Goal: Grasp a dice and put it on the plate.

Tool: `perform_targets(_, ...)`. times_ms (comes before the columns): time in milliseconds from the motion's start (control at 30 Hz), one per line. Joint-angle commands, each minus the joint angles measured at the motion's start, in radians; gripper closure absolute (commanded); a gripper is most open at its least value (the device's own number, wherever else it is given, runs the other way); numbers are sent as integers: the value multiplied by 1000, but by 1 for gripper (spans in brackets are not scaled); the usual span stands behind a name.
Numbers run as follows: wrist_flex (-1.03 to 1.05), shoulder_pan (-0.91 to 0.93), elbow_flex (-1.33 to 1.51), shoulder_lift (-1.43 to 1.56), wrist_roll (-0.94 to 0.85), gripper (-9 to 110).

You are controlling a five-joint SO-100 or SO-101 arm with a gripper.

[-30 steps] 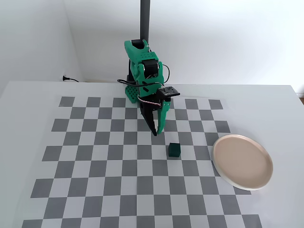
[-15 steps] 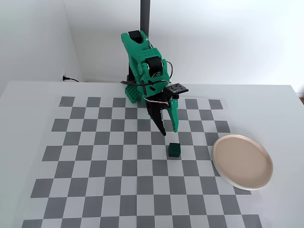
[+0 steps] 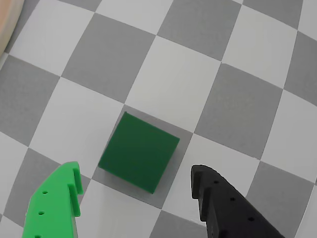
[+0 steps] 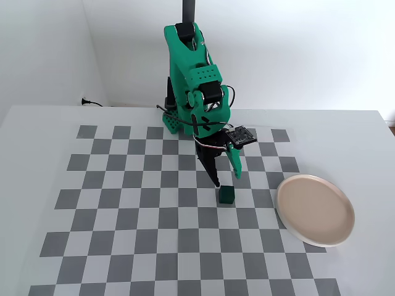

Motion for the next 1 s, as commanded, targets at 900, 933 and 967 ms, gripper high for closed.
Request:
perform_targets(900,-209,-34,-232,-531,-18,86)
perform_targets(933,-209,-34,-235,-535,-18,88)
perform_targets(967,-209,-35,-239,-540,-17,90)
